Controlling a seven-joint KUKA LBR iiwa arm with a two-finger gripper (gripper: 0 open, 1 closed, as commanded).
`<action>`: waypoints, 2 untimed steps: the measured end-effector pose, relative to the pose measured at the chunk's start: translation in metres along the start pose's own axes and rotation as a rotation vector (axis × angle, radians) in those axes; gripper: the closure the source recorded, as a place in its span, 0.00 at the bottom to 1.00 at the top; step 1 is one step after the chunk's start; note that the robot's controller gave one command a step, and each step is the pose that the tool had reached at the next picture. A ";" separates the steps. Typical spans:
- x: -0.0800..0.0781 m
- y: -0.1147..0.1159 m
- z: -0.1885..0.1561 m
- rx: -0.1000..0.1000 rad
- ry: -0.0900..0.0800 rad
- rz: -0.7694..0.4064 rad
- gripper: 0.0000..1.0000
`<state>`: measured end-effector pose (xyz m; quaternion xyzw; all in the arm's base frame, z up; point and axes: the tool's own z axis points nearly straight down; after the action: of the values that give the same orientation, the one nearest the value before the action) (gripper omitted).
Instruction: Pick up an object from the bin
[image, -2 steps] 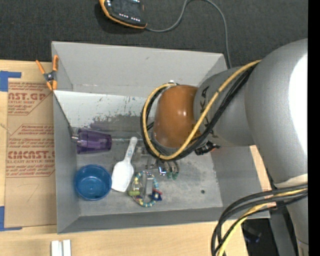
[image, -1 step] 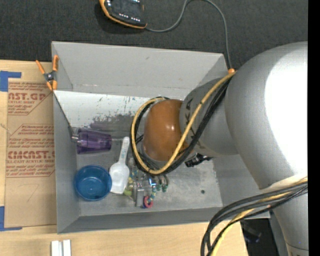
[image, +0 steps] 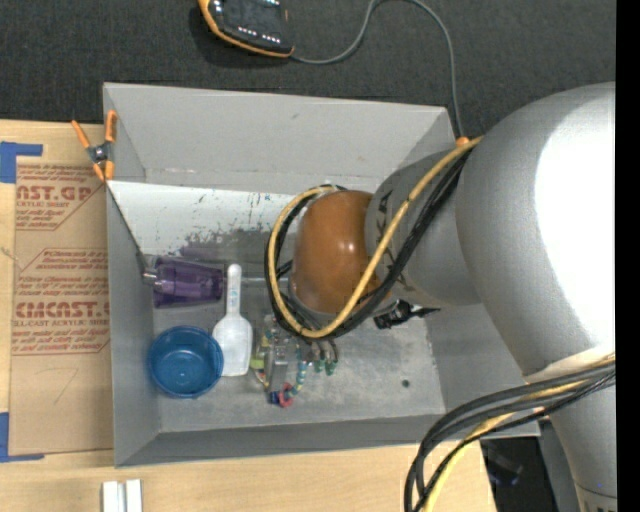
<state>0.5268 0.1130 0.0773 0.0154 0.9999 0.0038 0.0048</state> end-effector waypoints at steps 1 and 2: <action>0.000 0.000 0.000 0.000 0.000 0.000 1.00; 0.003 -0.006 -0.039 -0.002 -0.004 0.024 1.00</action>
Offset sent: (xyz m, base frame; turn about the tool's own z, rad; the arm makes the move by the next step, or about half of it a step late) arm -0.0046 -0.0075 0.0364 0.0255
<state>0.5228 0.1067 0.1158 0.0274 0.9996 0.0048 0.0067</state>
